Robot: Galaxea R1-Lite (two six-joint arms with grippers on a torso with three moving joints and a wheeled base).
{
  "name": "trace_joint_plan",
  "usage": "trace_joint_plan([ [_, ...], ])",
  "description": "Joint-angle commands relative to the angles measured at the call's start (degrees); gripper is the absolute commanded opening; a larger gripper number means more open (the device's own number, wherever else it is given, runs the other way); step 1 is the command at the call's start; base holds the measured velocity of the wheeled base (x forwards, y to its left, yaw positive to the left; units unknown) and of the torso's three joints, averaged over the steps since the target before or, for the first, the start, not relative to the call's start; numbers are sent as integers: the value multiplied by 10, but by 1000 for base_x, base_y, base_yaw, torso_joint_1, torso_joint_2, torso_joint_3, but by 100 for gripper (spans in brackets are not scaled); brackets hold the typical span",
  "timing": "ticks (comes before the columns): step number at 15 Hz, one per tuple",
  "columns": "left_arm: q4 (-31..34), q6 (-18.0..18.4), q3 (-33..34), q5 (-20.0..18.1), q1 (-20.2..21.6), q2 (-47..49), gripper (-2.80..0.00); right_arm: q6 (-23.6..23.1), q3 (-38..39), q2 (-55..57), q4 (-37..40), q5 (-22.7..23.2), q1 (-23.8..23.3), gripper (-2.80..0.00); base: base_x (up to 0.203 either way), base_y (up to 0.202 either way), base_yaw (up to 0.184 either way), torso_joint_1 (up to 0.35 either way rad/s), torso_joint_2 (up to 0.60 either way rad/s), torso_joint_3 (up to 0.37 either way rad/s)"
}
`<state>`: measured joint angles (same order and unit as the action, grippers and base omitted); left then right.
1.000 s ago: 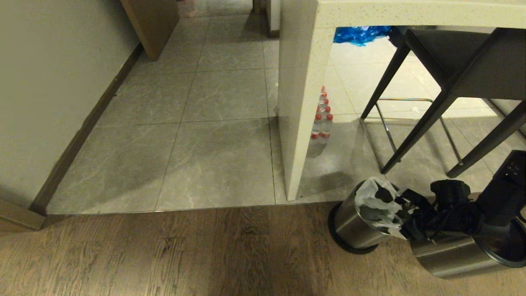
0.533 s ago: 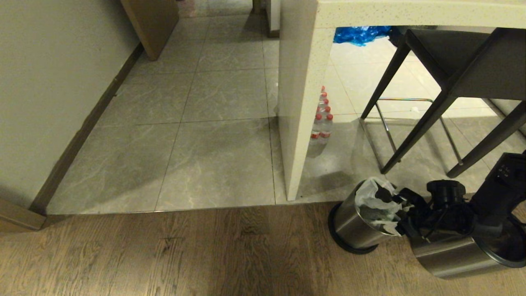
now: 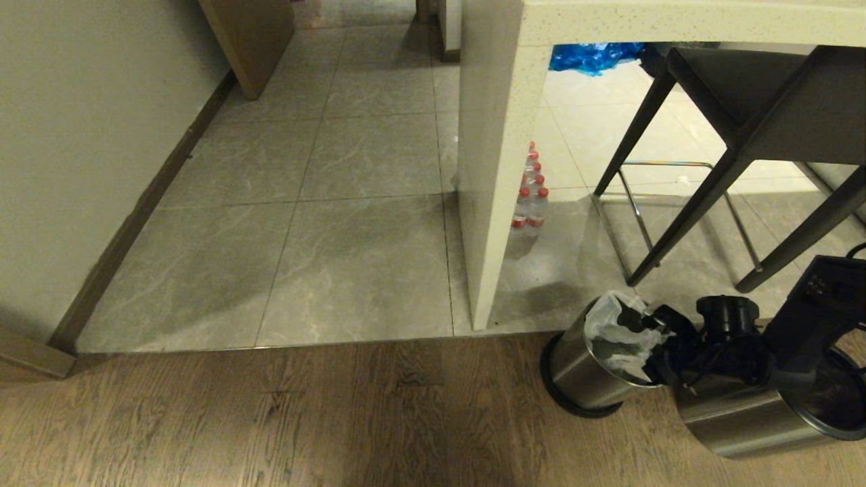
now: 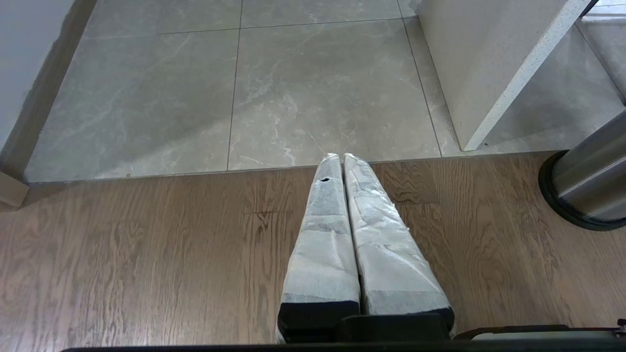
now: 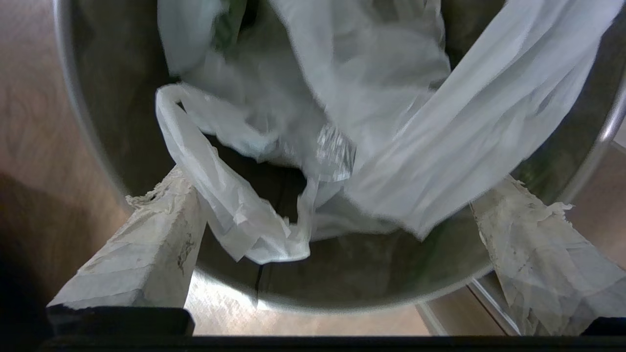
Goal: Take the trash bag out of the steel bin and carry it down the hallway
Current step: Pick up the trash bag
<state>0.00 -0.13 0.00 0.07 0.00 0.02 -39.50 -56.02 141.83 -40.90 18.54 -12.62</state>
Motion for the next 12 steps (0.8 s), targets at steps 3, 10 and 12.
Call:
trace_joint_plan([
  [3, 0, 0, 0, 0, 0, 0, -280, 13, -17, 19, -9, 12, 0, 0, 0, 0, 0, 0, 0, 0],
  [10, 0, 0, 0, 0, 0, 0, -280, 14, -30, 33, -34, 17, 0, 0, 0, 0, 0, 0, 0, 0],
  [12, 0, 0, 1, 0, 0, 0, -280, 15, -32, 38, -33, 38, 0, -280, 0, 0, 0, 0, 0, 0],
])
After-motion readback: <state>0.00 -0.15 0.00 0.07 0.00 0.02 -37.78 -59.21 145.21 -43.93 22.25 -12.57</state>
